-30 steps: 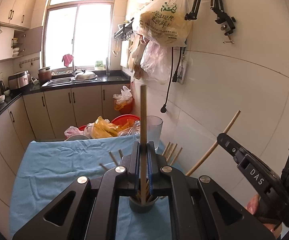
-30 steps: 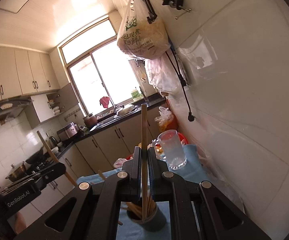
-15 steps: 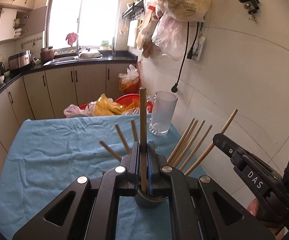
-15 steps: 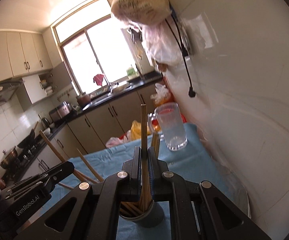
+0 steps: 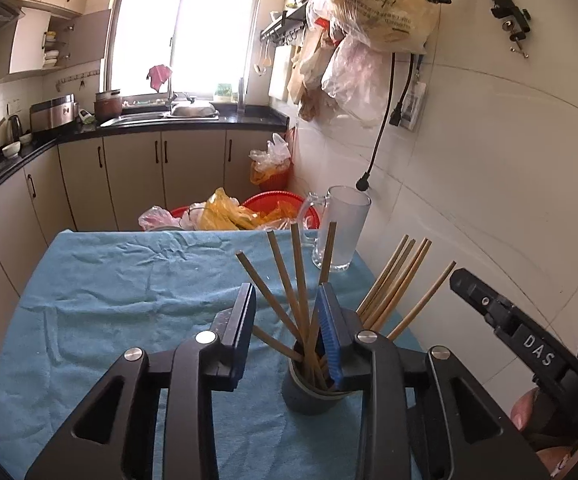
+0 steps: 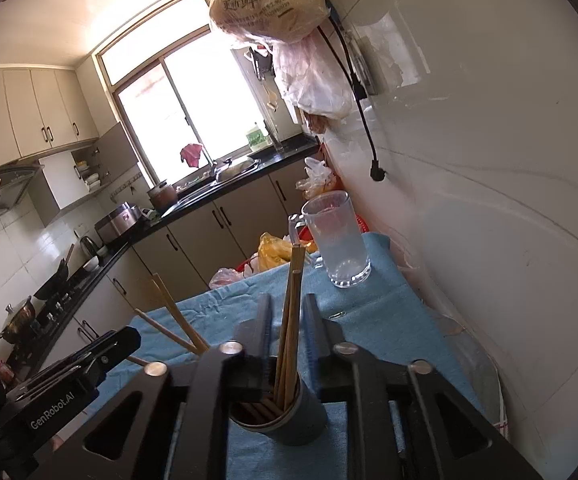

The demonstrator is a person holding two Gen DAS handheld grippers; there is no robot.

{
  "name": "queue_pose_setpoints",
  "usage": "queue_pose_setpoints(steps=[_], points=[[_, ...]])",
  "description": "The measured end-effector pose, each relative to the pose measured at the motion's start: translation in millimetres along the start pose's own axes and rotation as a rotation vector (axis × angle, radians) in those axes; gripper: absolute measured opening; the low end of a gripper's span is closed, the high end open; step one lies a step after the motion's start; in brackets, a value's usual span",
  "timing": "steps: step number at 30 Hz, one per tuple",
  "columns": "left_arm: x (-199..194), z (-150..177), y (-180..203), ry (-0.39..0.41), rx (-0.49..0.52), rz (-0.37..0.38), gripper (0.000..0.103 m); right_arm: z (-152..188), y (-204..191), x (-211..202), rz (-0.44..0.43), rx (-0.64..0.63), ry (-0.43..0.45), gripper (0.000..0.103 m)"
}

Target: Organize utensils

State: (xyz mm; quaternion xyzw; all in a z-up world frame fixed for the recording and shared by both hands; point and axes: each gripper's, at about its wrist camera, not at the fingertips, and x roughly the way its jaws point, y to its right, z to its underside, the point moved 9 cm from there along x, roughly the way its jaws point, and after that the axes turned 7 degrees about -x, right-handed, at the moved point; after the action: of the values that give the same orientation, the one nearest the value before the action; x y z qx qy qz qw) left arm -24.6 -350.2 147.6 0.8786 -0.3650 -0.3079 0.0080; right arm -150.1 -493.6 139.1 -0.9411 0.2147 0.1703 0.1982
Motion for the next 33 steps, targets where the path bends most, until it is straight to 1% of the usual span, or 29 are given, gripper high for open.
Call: queue_pose_setpoints(steps=[1,2,3,4,6,7,8,9,10,12,16,17,18,20,22,23,25,28,30,32,33], points=[[-3,-1,-1,0.011,0.000,-0.003,0.040,-2,0,-4,0.005,0.001,0.010,0.030],[-7,-2,-3,0.028,0.000,-0.016,0.049,-3,1,-8,0.010,0.001,0.019,0.035],[-12,-4,-5,0.049,-0.001,-0.033,0.056,-3,0,-11,0.017,0.001,0.026,0.042],[-16,-4,-7,0.068,-0.001,-0.048,0.058,-4,1,-15,0.029,0.001,0.036,0.046],[-24,-5,-10,0.091,-0.002,-0.061,0.066,-7,4,-23,0.057,0.000,0.055,0.064],[-26,-6,-13,0.100,-0.004,-0.070,0.069,-8,6,-27,0.080,0.000,0.069,0.069],[-28,-6,-15,0.106,-0.008,-0.079,0.075,-8,9,-31,0.107,-0.001,0.083,0.080],[-31,-5,-18,0.114,-0.014,-0.084,0.077,-9,11,-34,0.131,-0.003,0.093,0.088],[-32,-5,-21,0.117,-0.021,-0.088,0.078,-9,14,-38,0.162,-0.004,0.102,0.090],[-33,-3,-27,0.118,-0.031,-0.103,0.083,-9,18,-44,0.204,-0.008,0.117,0.094],[-31,2,-35,0.116,-0.050,-0.130,0.085,-6,21,-48,0.278,-0.044,0.130,0.100],[-31,3,-36,0.117,-0.052,-0.139,0.087,-6,22,-49,0.293,-0.050,0.132,0.102],[-32,4,-39,0.117,-0.054,-0.151,0.090,-5,22,-51,0.313,-0.059,0.136,0.103],[-33,6,-43,0.122,-0.052,-0.185,0.092,-4,25,-53,0.349,-0.070,0.137,0.103],[-37,8,-49,0.136,-0.043,-0.239,0.095,-3,28,-54,0.396,-0.083,0.124,0.103],[-39,10,-51,0.139,-0.035,-0.260,0.098,-2,30,-53,0.407,-0.087,0.116,0.103],[-44,16,-54,0.139,-0.007,-0.321,0.098,2,33,-55,0.429,-0.090,0.100,0.103],[-52,28,-59,0.134,0.023,-0.379,0.099,11,34,-61,0.457,-0.100,0.083,0.103],[-61,37,-63,0.136,0.040,-0.426,0.101,17,32,-67,0.454,-0.118,0.071,0.103],[-75,46,-67,0.151,0.058,-0.455,0.101,25,27,-77,0.459,-0.131,0.073,0.103],[-81,50,-68,0.155,0.066,-0.453,0.101,30,25,-85,0.460,-0.139,0.077,0.103]])
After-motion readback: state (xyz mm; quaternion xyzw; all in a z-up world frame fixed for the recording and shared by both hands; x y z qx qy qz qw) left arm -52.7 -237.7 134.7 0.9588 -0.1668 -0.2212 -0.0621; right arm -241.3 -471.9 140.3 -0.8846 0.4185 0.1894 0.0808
